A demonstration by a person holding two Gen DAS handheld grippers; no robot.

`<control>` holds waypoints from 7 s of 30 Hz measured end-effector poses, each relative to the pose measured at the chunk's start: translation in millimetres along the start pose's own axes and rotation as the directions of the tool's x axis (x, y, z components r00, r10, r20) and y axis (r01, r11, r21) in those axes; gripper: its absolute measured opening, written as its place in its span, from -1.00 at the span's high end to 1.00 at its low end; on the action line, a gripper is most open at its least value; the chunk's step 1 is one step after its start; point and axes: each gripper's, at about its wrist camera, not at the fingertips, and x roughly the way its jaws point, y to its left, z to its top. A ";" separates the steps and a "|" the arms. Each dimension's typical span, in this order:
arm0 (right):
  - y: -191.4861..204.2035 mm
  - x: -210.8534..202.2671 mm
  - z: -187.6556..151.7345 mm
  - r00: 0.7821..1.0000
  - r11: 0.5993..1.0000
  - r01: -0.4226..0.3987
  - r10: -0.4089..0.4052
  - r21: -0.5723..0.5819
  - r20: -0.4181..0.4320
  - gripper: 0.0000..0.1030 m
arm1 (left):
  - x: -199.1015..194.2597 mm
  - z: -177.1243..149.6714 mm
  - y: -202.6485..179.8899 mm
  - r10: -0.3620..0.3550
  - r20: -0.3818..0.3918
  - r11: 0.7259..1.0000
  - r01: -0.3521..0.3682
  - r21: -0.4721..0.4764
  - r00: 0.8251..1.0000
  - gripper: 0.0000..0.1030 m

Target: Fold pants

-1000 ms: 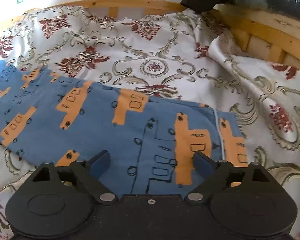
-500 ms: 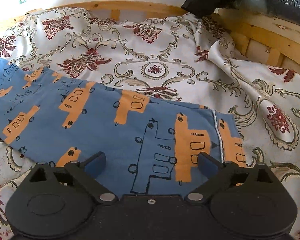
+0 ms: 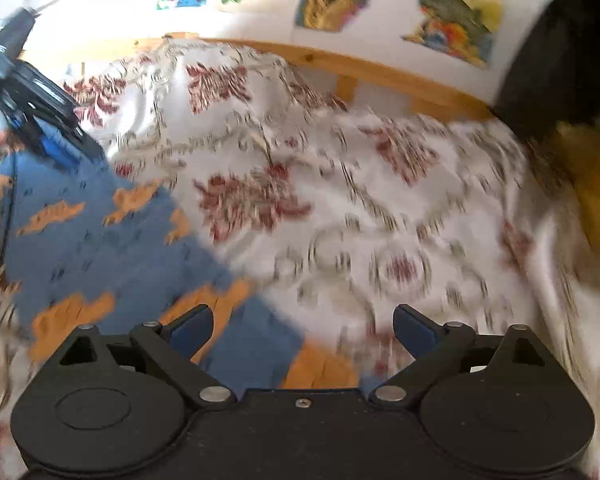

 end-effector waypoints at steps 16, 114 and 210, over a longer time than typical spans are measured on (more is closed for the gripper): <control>-16.5 95.2 70.7 0.939 0.932 -0.344 0.343 0.114 0.034 -0.50 | 58.8 -25.7 46.3 -0.014 -0.056 0.927 -0.008 -0.374 0.998 0.99; -20.4 111.0 80.3 0.908 0.803 -0.337 0.415 0.491 -0.055 -0.27 | -28.6 -69.0 90.0 0.125 0.060 0.992 -0.125 -0.010 0.990 0.74; 68.8 -84.7 -70.9 0.893 0.891 0.448 -0.442 0.068 -0.085 0.59 | 102.4 -160.2 -389.2 0.093 -0.398 0.509 0.300 0.807 0.913 -0.22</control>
